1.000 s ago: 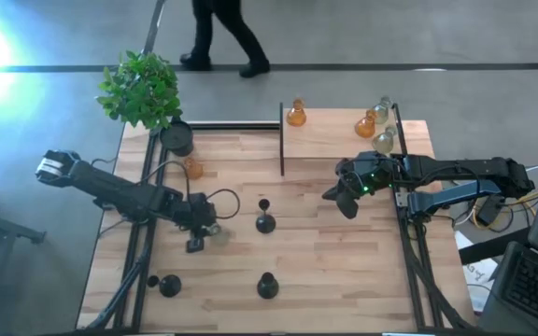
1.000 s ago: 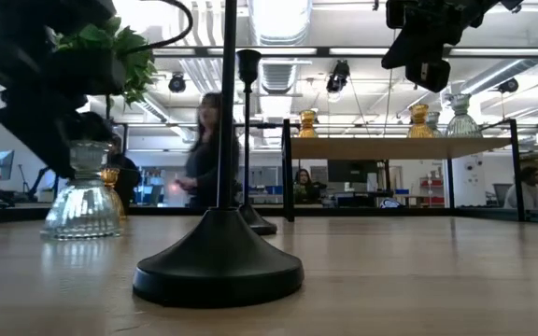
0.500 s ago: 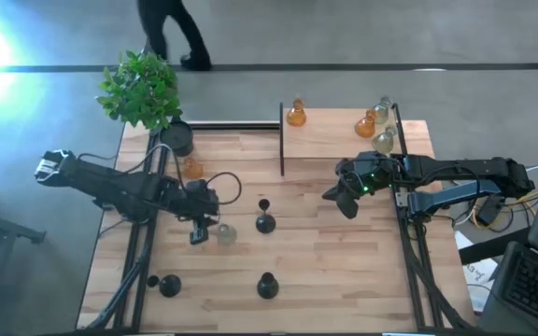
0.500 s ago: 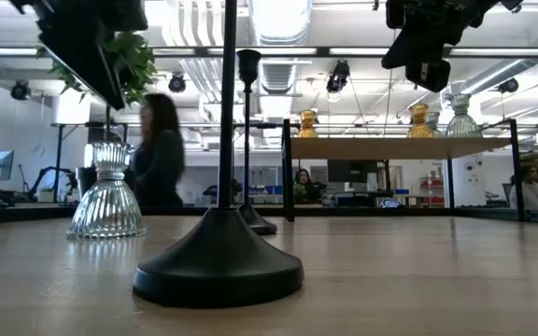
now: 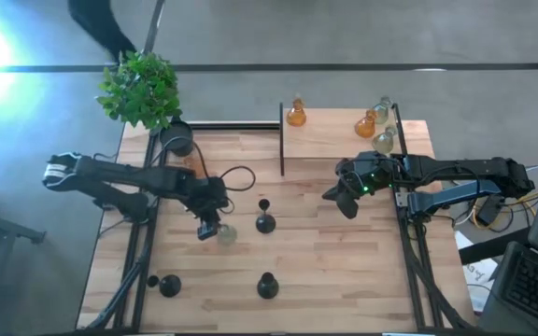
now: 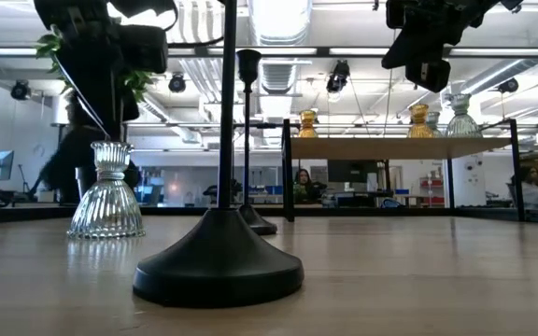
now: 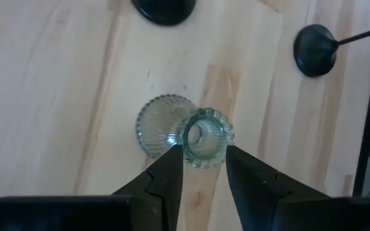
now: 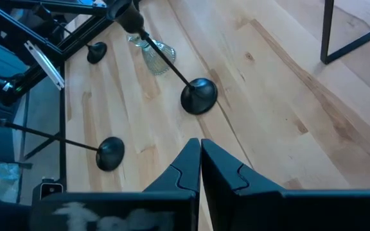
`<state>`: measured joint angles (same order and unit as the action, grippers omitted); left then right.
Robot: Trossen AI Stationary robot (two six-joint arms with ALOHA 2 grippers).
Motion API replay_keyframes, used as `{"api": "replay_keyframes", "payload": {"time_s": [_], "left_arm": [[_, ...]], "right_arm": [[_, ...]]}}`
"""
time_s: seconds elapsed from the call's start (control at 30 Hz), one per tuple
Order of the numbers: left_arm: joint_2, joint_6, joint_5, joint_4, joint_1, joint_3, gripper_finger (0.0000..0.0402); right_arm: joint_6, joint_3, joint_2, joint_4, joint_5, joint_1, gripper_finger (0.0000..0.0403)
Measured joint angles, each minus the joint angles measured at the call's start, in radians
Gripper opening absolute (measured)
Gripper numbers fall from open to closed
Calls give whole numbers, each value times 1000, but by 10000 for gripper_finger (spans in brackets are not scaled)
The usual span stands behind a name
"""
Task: Pick & Place candle stick holders
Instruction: Put the green glass candle holder on the shelf
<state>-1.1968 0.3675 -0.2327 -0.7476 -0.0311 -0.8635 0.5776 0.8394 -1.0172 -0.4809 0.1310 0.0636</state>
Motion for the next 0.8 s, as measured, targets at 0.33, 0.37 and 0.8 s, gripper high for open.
{"api": "replay_keyframes", "payload": {"time_s": [0.33, 0.37, 0.8], "left_arm": [[-80, -47, -5, 41, 2, 0, 122], [-88, -55, -5, 41, 2, 0, 122], [-151, -62, -4, 42, 4, -1, 83]], "right_arm": [[-1, 0, 0, 0, 0, 0, 8], [-1, 0, 0, 0, 0, 0, 8], [-1, 0, 0, 0, 0, 0, 8]]}}
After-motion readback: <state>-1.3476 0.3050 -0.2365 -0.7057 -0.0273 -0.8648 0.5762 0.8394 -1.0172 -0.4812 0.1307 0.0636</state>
